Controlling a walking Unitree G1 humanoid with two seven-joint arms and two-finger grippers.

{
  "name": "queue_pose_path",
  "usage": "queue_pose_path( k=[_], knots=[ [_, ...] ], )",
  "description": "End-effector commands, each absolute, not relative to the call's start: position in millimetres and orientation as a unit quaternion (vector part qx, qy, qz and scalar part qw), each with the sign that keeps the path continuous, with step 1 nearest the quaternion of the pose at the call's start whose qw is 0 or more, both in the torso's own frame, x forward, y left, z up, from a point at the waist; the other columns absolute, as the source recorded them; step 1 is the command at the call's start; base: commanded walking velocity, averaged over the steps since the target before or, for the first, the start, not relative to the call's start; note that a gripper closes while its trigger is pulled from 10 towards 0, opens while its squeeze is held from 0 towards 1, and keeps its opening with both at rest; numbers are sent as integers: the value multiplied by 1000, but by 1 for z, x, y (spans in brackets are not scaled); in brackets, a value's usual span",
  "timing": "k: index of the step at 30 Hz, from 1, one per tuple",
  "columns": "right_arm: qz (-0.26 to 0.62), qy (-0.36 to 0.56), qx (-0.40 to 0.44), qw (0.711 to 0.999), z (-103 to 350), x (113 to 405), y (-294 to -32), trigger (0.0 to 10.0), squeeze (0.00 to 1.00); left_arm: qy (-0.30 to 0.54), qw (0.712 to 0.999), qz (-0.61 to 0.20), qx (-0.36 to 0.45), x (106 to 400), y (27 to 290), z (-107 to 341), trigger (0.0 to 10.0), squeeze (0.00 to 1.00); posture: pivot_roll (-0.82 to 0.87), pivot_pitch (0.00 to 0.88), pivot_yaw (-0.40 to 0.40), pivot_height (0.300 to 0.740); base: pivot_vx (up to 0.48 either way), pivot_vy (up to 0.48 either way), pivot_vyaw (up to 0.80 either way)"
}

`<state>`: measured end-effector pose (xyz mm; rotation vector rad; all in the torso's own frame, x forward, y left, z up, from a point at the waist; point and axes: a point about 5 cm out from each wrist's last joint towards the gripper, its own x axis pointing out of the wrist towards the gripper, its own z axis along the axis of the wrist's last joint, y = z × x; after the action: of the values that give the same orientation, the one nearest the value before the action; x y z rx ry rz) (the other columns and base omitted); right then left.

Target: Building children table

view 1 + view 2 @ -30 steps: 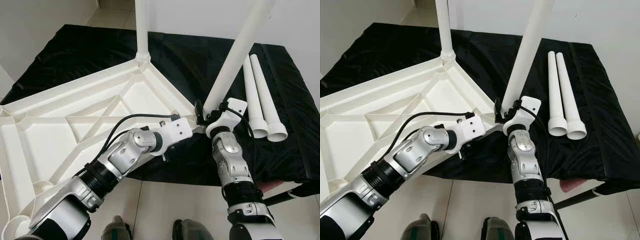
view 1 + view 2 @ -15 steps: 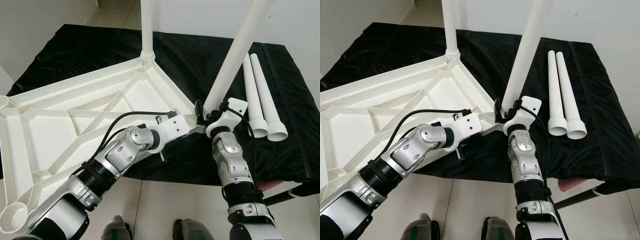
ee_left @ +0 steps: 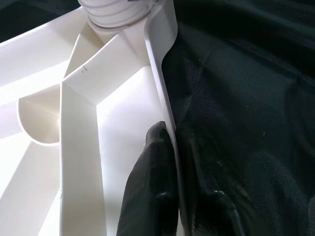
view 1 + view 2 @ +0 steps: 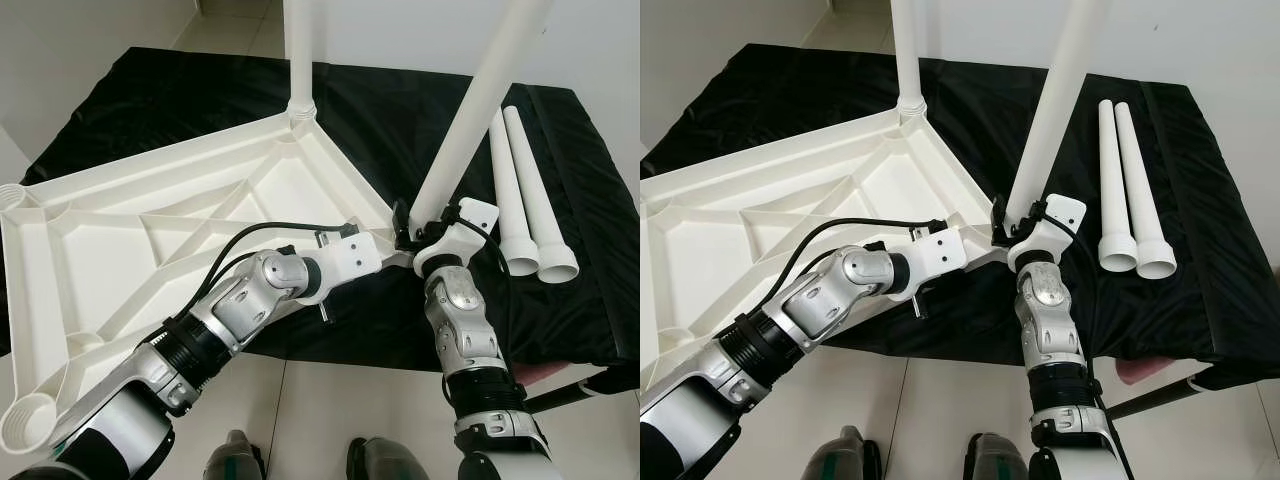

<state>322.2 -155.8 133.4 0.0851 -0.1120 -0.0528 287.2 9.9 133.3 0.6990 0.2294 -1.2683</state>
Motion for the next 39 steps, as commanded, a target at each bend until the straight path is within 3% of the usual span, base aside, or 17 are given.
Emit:
queue_pose_path(
  k=[1, 10, 11, 17, 18, 23, 24, 26, 27, 31, 39],
  knots=[
    [-54, -34, 45, 997, 124, 320, -167, 10000, 0, 135, 630, -690, 331, 260, -3, 118, 0, 0, -56, 63, 32, 740, 0, 0, 0],
    [-53, -35, 39, 997, 125, 321, -168, 10000, 0, 128, 608, -704, 343, 255, -8, 116, 0, 0, -58, 63, 29, 740, 0, 0, 0],
    [-52, -35, 39, 997, 126, 321, -168, 10000, 0, 131, 607, -703, 346, 255, -8, 115, 10000, 0, -61, 60, 29, 740, 0, 0, 0],
    [-52, -36, 38, 997, 126, 321, -169, 10000, 0, 135, 605, -700, 354, 256, -7, 114, 10000, 0, -61, 57, 30, 740, 0, 0, 0],
    [-51, -36, 38, 997, 125, 321, -169, 10000, 0, 137, 606, -699, 353, 258, -6, 114, 10000, 1000, -61, 56, 30, 740, 0, 0, 0],
    [-48, -38, 40, 997, 124, 319, -170, 10000, 0, 137, 615, -690, 356, 264, -5, 117, 10000, 1000, -61, 56, 30, 740, 0, 0, 0],
    [-35, -43, 45, 997, 126, 318, -169, 10000, 0, 136, 617, -687, 358, 266, -5, 118, 10000, 918, -63, 52, 29, 740, 0, 0, 0],
    [-17, -51, 51, 997, 127, 317, -168, 10000, 0, 134, 620, -684, 362, 268, -4, 119, 10000, 918, -63, 52, 29, 740, 0, 0, 0],
    [4, -54, 53, 997, 128, 316, -167, 10000, 0, 134, 623, -681, 360, 269, -4, 120, 10000, 0, -62, 53, 29, 740, 0, 0, 0],
    [79, -49, 57, 994, 128, 311, -163, 10000, 0, 133, 627, -678, 360, 272, -2, 122, 10000, 0, -64, 53, 25, 740, 0, 0, 0],
    [131, -59, 51, 988, 131, 302, -163, 10000, 0, 131, 634, -672, 360, 274, 2, 123, 10000, 0, -62, 56, 19, 740, 0, 0, 0]
  ],
)
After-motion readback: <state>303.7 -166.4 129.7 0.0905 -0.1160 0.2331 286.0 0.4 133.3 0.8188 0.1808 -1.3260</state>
